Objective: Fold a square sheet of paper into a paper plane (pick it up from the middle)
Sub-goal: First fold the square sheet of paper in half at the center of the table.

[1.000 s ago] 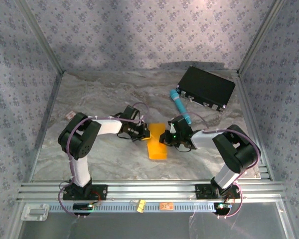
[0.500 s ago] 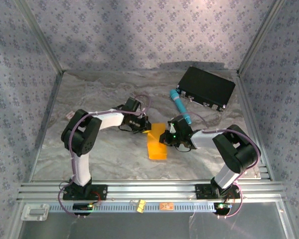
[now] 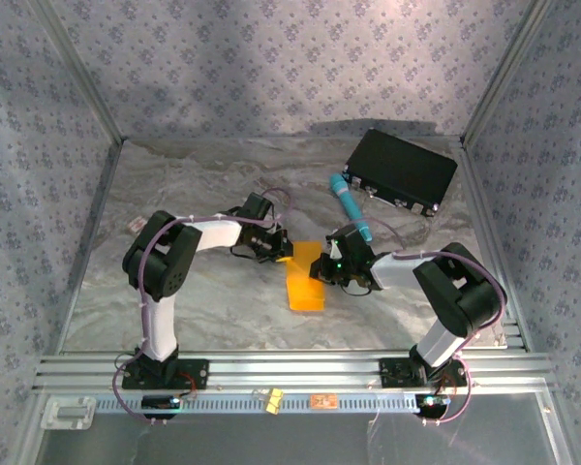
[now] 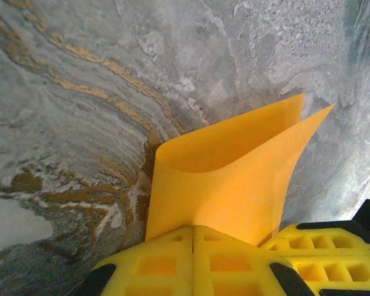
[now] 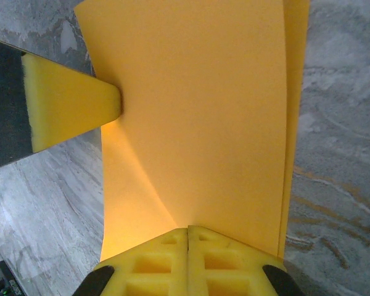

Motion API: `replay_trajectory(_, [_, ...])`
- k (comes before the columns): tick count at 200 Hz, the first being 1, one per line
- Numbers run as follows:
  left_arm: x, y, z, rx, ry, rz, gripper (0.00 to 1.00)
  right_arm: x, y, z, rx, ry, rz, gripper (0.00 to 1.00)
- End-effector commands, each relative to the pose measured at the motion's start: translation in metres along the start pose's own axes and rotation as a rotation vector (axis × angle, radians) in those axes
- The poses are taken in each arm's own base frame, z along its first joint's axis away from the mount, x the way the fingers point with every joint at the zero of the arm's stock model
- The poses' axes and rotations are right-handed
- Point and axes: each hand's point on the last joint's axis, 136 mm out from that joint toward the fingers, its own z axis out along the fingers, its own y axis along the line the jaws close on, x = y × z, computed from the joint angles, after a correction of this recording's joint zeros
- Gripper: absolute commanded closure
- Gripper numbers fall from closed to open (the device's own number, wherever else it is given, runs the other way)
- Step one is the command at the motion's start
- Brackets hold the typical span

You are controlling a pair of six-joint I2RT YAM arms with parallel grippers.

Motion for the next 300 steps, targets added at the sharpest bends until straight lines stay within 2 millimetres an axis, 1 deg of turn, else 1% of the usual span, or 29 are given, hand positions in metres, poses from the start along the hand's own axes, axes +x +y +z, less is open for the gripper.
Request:
replay_trajectory(1, [-0.009,0.001,-0.002,-0.033,-0.011,0.028,0.93,0.031,-0.050,0.000,0.180,0.083,0.054,1.00])
replay_trajectory(51, [-0.018,0.003,0.004,-0.014,-0.014,0.018,0.93,0.034,-0.052,0.001,0.185,0.090,0.053,1.00])
replay_trajectory(84, [-0.024,0.017,0.009,-0.042,-0.022,-0.025,0.94,0.034,-0.051,0.001,0.182,0.092,0.049,1.00])
replay_trajectory(109, [-0.034,0.023,0.005,-0.035,-0.050,-0.074,0.94,0.036,-0.053,0.001,0.186,0.099,0.048,1.00])
replay_trajectory(135, [-0.044,0.018,0.000,-0.021,-0.073,-0.087,0.93,0.039,-0.055,0.002,0.186,0.108,0.045,1.00])
replay_trajectory(157, [-0.050,0.015,0.001,-0.014,-0.077,-0.098,0.93,0.041,-0.056,0.002,0.188,0.114,0.045,1.00])
replay_trajectory(189, [-0.053,0.015,0.004,-0.022,-0.072,-0.130,0.93,0.042,-0.058,0.001,0.189,0.118,0.047,1.00])
replay_trajectory(221, [-0.055,0.025,0.004,-0.079,-0.076,-0.160,0.93,0.044,-0.057,0.001,0.183,0.127,0.040,1.00])
replay_trajectory(293, [-0.071,0.015,0.000,-0.078,-0.118,-0.185,0.93,0.044,-0.056,0.000,0.180,0.138,0.033,1.00])
replay_trajectory(300, [-0.071,0.017,0.001,-0.086,-0.116,-0.187,0.93,0.044,-0.056,0.000,0.180,0.138,0.032,1.00])
